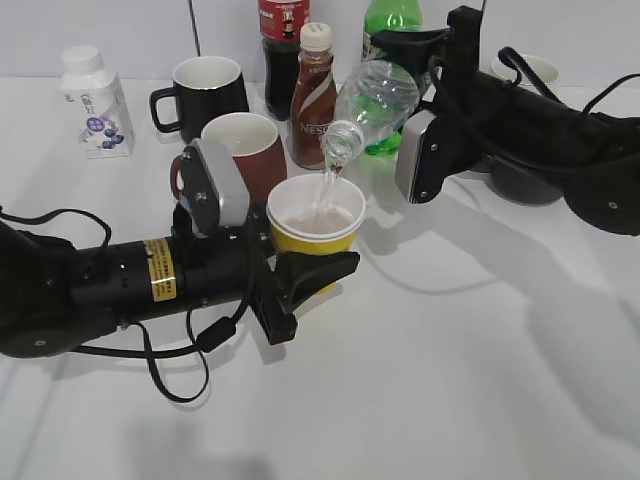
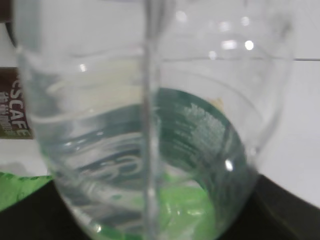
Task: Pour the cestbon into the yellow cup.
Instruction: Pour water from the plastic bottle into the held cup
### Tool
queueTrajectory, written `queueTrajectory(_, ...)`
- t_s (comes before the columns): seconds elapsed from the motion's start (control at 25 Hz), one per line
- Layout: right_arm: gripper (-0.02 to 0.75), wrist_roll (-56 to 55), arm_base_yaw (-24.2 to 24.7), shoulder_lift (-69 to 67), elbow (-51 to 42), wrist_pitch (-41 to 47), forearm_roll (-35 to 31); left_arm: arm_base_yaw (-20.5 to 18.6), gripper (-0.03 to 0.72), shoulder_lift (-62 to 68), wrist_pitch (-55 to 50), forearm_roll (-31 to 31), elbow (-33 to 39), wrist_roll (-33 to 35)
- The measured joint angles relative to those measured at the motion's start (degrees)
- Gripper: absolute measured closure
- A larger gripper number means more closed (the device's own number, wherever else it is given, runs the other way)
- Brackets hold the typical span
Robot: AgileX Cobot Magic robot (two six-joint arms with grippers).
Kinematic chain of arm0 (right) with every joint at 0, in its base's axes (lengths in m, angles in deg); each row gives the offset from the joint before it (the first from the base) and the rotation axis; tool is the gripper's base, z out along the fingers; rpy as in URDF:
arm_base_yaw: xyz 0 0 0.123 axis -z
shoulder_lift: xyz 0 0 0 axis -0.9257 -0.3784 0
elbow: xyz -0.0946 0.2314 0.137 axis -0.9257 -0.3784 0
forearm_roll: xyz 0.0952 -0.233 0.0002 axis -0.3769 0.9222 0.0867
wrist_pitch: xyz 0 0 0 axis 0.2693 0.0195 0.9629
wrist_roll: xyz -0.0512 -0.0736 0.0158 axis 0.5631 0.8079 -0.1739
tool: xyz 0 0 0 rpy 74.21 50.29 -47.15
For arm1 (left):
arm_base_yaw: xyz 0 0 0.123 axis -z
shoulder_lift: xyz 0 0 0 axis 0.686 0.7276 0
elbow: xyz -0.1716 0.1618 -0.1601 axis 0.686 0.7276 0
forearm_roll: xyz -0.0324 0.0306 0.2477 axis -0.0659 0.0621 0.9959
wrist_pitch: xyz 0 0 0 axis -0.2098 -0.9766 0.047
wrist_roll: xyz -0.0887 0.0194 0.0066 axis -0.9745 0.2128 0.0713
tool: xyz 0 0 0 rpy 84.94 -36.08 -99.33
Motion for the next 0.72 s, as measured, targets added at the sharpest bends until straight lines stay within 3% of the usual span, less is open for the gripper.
queueTrajectory(0.72,0.269,1.1,0.0,0.0,0.0,-0.4,0.4,0.0,0.321,0.0,-0.2,0.0,0.0,0.0)
